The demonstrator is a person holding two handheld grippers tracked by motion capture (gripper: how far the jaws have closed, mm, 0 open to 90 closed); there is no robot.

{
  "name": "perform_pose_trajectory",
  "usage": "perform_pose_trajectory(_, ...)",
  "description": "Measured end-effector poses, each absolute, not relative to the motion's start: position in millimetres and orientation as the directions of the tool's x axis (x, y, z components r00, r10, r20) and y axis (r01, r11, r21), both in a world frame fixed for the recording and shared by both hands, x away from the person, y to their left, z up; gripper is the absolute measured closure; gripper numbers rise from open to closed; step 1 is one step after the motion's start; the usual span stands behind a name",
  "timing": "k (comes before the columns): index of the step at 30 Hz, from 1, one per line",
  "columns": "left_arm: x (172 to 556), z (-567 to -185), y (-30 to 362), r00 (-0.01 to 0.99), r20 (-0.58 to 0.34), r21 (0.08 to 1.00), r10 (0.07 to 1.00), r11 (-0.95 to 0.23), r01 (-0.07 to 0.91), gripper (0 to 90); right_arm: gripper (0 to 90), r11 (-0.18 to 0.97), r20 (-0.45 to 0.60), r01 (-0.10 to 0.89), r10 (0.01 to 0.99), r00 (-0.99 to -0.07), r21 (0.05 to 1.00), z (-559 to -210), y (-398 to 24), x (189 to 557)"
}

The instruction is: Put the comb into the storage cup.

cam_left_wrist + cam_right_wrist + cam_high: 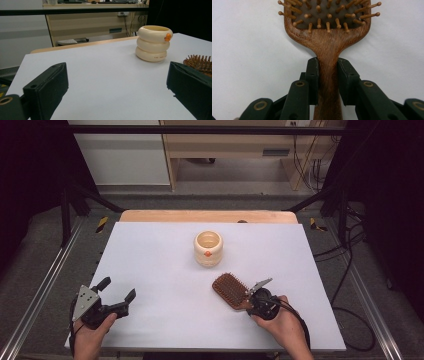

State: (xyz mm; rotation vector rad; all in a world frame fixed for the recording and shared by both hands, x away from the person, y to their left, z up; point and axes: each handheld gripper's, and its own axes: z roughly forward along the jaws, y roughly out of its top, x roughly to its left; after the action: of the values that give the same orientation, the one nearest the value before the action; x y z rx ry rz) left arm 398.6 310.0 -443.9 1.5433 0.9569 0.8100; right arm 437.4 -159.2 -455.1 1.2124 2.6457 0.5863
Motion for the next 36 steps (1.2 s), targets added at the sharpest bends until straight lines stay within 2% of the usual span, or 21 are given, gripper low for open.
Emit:
perform_pose_trajectory(22, 398.1, -443.5, 307.5, 0.45, 0.008, 0.985, 0.893, -0.086, 0.152, 3.9, 72.7, 0.617, -0.02, 0.676, 0.744, -0.668, 0.402, -454.6, -155.2, 438.0)
perform_pose_trajectory(36, 397.4, -442.5, 306.2, 0.453, 0.008, 0.985, 0.891, -0.085, 0.149, 3.9, 72.8, 0.588, -0.054, 0.621, 0.747, -0.663, 0.519, -449.5, -162.2, 433.6)
